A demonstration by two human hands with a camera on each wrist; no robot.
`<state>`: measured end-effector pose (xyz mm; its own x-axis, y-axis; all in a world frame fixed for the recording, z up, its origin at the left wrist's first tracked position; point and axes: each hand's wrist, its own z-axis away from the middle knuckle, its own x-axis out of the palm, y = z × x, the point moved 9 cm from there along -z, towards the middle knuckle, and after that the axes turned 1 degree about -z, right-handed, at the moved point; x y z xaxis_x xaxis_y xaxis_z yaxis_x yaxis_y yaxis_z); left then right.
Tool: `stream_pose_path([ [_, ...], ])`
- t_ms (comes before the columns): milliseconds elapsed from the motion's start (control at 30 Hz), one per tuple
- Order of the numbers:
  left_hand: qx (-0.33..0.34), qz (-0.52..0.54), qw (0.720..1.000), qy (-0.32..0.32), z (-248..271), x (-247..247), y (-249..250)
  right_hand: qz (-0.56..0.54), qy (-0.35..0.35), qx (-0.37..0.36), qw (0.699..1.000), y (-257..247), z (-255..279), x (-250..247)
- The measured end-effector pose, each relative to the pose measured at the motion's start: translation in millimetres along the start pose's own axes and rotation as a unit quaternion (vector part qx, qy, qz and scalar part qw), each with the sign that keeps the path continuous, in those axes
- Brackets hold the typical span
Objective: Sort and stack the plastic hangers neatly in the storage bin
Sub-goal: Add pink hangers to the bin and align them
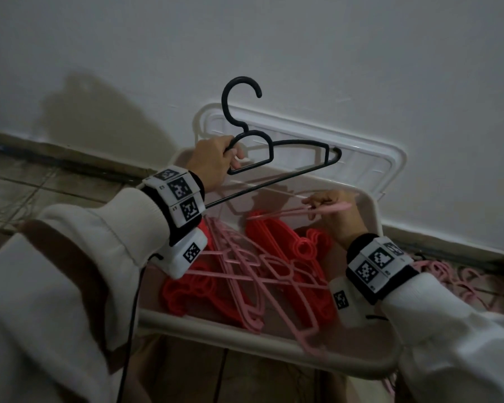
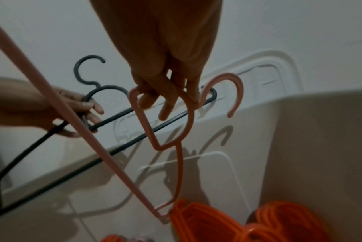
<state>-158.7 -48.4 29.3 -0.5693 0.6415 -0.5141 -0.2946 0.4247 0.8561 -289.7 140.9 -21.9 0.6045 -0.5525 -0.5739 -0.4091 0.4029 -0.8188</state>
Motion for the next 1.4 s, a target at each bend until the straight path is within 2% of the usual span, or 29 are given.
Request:
stream_pose_path([
  [167,0.001,-0.006,1.000,-0.014,2,2,1,0.081,-0.003,-0.093,0.992,-45,10,-6],
  [267,0.009,-0.008,1.000,-0.021,2,2,3,0.048,0.000,-0.121,0.991,-73,17,-12],
  [400,0.016,-0.023,1.000,-0.009,0,-3,4,0.153,0.010,-0.182,0.971,-97,14,-24],
  [467,0.022,-0.035,0.999,-0.004,-1,-6,5,0.245,0.055,-0.246,0.936,-113,17,-33],
  [533,0.028,-0.053,0.998,-0.001,-2,-8,6,0.356,0.110,-0.301,0.878,-129,21,-36],
  [600,0.029,-0.058,0.998,-0.005,-2,-11,6,0.411,0.117,-0.321,0.845,-141,24,-35],
  [633,0.030,-0.054,0.998,-0.006,-1,-13,6,0.414,0.112,-0.318,0.846,-144,23,-35],
  [667,0.028,-0.045,0.999,-0.008,-1,-15,6,0.398,0.101,-0.301,0.861,-145,21,-36],
  [767,0.019,-0.027,0.999,-0.014,1,-18,2,0.278,0.054,-0.190,0.940,-131,8,-44],
  [800,0.015,-0.028,0.999,-0.015,1,-19,0,0.255,0.043,-0.158,0.953,-125,5,-44],
  [833,0.013,-0.028,0.999,-0.018,2,-18,-1,0.258,0.039,-0.150,0.954,-124,5,-43],
  [867,0.011,-0.030,0.999,-0.021,3,-18,-1,0.293,0.035,-0.166,0.941,-127,5,-39],
  [967,0.013,-0.045,0.999,-0.021,3,-20,2,0.448,0.009,-0.232,0.863,-133,11,-17],
  [1000,0.012,-0.051,0.999,-0.013,2,-23,1,0.471,0.008,-0.237,0.849,-134,12,-13],
  [1067,0.008,-0.042,0.999,0.002,1,-28,-3,0.493,0.011,-0.238,0.837,-134,16,-8],
  [1133,-0.005,0.033,0.999,-0.006,0,-27,-10,0.515,0.000,-0.256,0.818,-130,20,1],
  [1200,-0.001,0.087,0.995,-0.055,2,-21,-12,0.525,0.001,-0.291,0.800,-129,23,8],
  [1333,0.005,0.078,0.982,-0.171,11,-11,-6,0.513,0.000,-0.323,0.795,-137,25,-1],
  [1400,-0.017,0.069,0.980,-0.186,13,-11,-9,0.524,-0.003,-0.323,0.788,-139,22,-7],
])
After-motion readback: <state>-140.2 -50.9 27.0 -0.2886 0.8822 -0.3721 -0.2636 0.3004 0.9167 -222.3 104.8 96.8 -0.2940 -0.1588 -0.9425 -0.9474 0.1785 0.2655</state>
